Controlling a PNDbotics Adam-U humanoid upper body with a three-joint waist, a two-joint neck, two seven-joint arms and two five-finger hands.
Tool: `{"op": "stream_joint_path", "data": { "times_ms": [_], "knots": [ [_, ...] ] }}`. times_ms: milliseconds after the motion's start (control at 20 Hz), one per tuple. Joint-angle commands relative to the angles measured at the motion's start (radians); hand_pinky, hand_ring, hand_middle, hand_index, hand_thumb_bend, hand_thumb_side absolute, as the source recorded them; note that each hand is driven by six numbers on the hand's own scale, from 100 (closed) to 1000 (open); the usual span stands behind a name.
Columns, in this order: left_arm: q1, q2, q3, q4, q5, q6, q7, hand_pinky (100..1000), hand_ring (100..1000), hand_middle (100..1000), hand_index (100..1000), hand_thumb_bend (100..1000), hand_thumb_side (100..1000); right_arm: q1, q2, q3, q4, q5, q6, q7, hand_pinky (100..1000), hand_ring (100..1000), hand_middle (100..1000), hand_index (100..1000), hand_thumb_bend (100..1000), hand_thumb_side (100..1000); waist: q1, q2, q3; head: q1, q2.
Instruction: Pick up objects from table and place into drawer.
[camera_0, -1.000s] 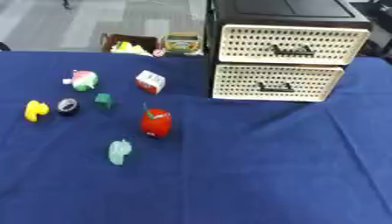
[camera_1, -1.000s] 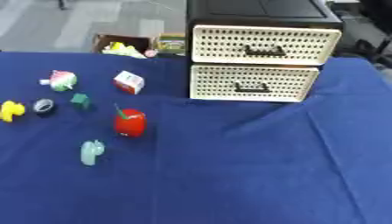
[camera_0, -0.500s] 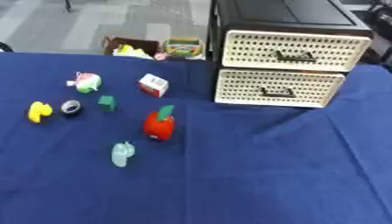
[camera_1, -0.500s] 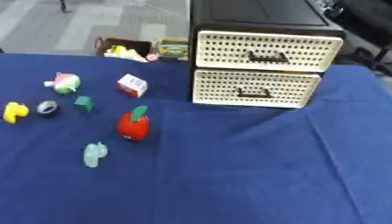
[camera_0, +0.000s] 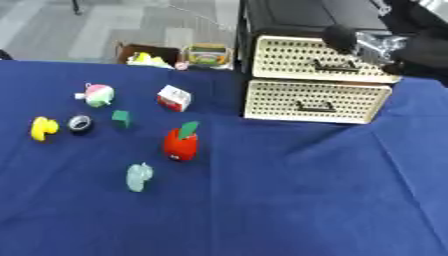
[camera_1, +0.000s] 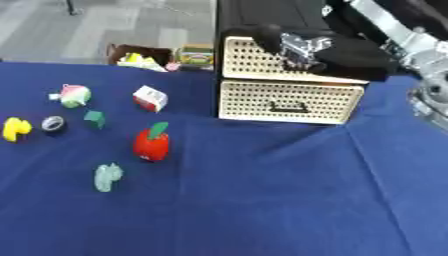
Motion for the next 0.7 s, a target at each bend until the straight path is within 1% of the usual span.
{"op": "stream_joint_path", "data": {
  "times_ms": [50, 250, 300, 350, 400, 450, 500, 550, 600, 700],
  "knots": [
    [-0.004, 0.033, 0.005, -0.018, 0.002, 0.000, -0.002, 467, 498, 470, 746, 100, 638, -0.044, 0.000, 0.022, -0.011, -0.051, 0.034, 0.047, 100, 100, 100, 914, 608, 800, 0.002, -0.019, -0.001, 0.002, -0.008],
    [-0.002, 0.033, 0.005, -0.018, 0.001, 0.001, -0.001, 466, 498, 470, 746, 100, 638, -0.074, 0.011, 0.036, -0.011, -0.114, 0.074, 0.110, 100, 100, 100, 902, 627, 761, 0.001, -0.019, -0.003, 0.005, -0.008],
    [-0.002, 0.033, 0.005, -0.018, 0.001, 0.001, -0.001, 466, 498, 470, 746, 100, 638, -0.078, 0.011, 0.033, -0.011, -0.131, 0.081, 0.126, 100, 100, 100, 903, 641, 719, 0.001, -0.019, -0.004, 0.006, -0.008],
    [-0.002, 0.033, 0.006, -0.018, 0.001, 0.000, -0.001, 466, 498, 470, 746, 100, 638, -0.079, 0.010, 0.030, -0.011, -0.147, 0.086, 0.143, 100, 100, 100, 906, 654, 650, 0.001, -0.019, -0.005, 0.007, -0.009],
    [-0.002, 0.033, 0.006, -0.018, 0.000, 0.000, 0.000, 466, 498, 470, 746, 100, 638, -0.078, 0.007, 0.026, -0.011, -0.164, 0.091, 0.160, 100, 100, 100, 909, 664, 600, 0.001, -0.019, -0.005, 0.008, -0.009],
    [-0.002, 0.033, 0.006, -0.018, 0.001, 0.000, 0.000, 466, 498, 470, 746, 100, 638, -0.077, 0.005, 0.021, -0.011, -0.180, 0.095, 0.176, 100, 100, 100, 911, 669, 565, 0.001, -0.018, -0.006, 0.008, -0.009],
    [-0.002, 0.033, 0.006, -0.018, 0.001, 0.001, 0.000, 466, 498, 470, 746, 100, 638, -0.076, 0.003, 0.016, -0.011, -0.197, 0.101, 0.193, 100, 100, 100, 912, 676, 502, 0.001, -0.018, -0.006, 0.009, -0.010],
    [-0.002, 0.033, 0.006, -0.018, 0.001, 0.001, 0.000, 466, 498, 470, 746, 100, 638, -0.075, 0.000, 0.011, -0.011, -0.214, 0.107, 0.210, 100, 100, 100, 913, 680, 466, 0.001, -0.018, -0.006, 0.010, -0.011],
    [-0.002, 0.033, 0.006, -0.018, 0.001, 0.000, 0.000, 466, 498, 470, 746, 100, 638, -0.076, -0.002, 0.008, -0.011, -0.230, 0.114, 0.226, 100, 100, 100, 913, 681, 369, 0.002, -0.018, -0.007, 0.010, -0.011],
    [-0.002, 0.033, 0.006, -0.018, 0.001, 0.000, 0.000, 466, 498, 470, 747, 100, 638, -0.079, -0.006, 0.007, -0.011, -0.264, 0.130, 0.260, 100, 100, 100, 913, 669, 310, 0.003, -0.019, -0.007, 0.010, -0.011]
  ]
}}
